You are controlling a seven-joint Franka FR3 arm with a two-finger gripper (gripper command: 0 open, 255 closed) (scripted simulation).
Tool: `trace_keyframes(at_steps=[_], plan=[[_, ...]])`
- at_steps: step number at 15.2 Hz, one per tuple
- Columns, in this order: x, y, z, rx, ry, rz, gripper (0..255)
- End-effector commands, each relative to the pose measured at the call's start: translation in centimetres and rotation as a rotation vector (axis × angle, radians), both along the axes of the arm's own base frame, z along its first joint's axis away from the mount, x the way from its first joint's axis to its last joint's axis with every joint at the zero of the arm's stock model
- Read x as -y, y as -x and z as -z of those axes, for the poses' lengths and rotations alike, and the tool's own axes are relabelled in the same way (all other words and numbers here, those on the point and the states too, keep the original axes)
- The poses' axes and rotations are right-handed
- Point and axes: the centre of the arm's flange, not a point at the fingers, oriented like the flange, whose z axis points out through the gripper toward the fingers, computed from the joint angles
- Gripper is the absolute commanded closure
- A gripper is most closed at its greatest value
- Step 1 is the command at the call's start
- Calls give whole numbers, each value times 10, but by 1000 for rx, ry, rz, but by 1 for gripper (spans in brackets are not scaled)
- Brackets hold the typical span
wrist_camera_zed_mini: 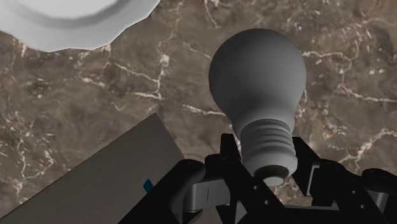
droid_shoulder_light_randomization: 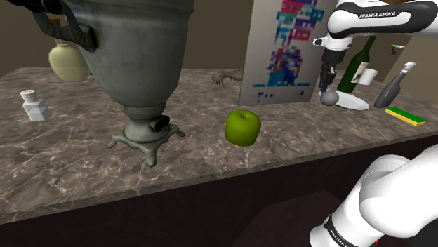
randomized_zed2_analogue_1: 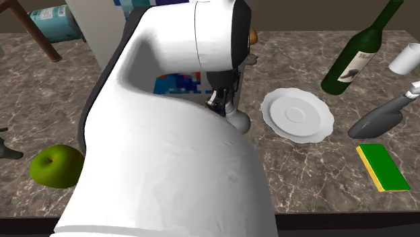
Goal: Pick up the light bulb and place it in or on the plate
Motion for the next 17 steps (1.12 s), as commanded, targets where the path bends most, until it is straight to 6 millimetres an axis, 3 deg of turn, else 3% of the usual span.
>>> trace_keyframes(at_steps=[1, 16, 17], plan=[[25, 5, 1, 0, 1, -2, 255], [221, 35, 1, 0, 1, -2, 255], [243, 38, 1, 0, 2, -2, 255]])
